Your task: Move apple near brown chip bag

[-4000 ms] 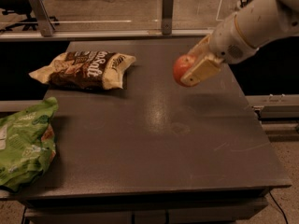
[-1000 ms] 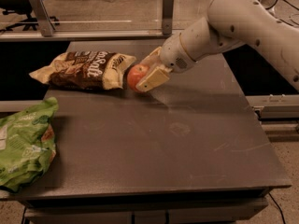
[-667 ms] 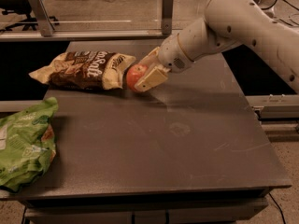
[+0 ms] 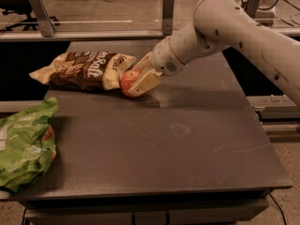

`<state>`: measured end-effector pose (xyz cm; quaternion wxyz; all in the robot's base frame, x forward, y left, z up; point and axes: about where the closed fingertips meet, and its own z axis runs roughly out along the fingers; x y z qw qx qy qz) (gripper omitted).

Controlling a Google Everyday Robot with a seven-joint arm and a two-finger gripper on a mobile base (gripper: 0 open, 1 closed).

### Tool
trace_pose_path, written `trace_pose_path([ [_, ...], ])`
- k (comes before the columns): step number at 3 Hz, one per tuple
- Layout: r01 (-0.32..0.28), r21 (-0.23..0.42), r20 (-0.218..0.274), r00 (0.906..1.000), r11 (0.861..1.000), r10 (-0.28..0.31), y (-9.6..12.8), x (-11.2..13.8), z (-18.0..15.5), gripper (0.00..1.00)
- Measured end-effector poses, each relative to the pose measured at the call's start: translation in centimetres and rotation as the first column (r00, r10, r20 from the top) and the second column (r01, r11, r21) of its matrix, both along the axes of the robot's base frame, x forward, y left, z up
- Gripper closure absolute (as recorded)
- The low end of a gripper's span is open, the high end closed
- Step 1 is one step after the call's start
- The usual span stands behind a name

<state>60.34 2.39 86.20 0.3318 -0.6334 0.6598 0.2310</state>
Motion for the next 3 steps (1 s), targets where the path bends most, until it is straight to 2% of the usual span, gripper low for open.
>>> trace_pose_path([
  [2, -0.007, 0.0, -0.001, 1.0, 1.0, 0.007, 0.35, -0.12, -0.1, 0.14],
  [3, -0.01, 0.0, -0.003, 0.9999, 1.0, 0.01, 0.55, -0.18, -0.17, 0.0],
])
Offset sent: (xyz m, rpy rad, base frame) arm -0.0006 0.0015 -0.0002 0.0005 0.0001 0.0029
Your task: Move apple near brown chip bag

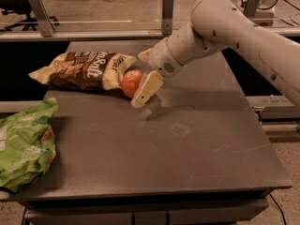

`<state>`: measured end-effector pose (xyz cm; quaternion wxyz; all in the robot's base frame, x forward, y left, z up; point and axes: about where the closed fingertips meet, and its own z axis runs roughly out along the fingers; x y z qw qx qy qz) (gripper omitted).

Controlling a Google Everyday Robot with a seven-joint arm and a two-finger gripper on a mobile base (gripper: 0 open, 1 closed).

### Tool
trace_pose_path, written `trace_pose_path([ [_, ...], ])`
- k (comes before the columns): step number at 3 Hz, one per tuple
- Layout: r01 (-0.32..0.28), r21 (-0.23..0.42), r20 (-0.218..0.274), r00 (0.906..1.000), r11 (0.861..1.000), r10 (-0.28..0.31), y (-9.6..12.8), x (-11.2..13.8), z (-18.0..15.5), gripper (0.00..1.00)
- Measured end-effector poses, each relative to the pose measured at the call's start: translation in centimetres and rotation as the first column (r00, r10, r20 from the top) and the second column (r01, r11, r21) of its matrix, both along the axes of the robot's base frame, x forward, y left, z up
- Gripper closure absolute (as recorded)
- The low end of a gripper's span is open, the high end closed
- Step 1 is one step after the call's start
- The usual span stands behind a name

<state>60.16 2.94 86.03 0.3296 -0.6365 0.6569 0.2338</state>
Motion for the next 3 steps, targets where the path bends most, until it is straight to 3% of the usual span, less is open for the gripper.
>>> trace_pose_path([
  [2, 0.0, 0.028, 0.0, 1.0, 1.0, 0.0, -0.6, 0.1, 0.4, 0.0],
  [3, 0.086, -0.019, 0.042, 0.9955, 0.996, -0.085, -4.6, 0.4, 1.9, 0.0],
])
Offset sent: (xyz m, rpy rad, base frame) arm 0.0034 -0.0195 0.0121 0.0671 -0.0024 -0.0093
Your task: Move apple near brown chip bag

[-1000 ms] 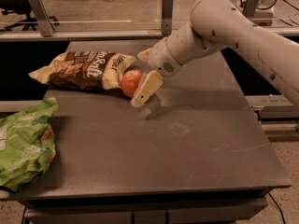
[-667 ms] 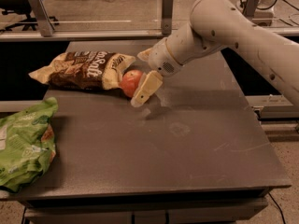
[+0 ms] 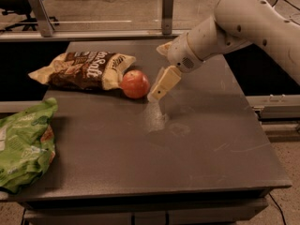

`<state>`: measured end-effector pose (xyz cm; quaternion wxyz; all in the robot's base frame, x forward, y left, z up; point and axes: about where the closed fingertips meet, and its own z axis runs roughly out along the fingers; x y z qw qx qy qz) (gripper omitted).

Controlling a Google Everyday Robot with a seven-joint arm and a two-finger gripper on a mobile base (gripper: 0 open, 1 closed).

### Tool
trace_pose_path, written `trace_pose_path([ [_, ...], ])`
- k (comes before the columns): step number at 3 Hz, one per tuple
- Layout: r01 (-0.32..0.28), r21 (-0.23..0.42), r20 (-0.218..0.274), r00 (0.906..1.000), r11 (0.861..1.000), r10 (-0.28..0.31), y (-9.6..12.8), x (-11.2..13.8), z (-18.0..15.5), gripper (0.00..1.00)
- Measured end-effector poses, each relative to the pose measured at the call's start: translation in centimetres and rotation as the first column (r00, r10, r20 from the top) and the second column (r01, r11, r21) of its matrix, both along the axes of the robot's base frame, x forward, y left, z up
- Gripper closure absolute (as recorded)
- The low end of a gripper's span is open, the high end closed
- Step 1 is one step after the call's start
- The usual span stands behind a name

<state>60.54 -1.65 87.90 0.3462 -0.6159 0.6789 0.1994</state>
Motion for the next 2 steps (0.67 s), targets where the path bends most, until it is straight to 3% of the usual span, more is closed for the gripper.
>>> trace_pose_path([
  [1, 0.084, -0.023, 0.043, 0.9956, 0.996, -0.083, -3.3, 0.0, 1.38, 0.0],
  [2, 0.086, -0.023, 0.045, 0.9953, 0.996, -0.085, -3.38, 0.0, 1.47, 0.0],
])
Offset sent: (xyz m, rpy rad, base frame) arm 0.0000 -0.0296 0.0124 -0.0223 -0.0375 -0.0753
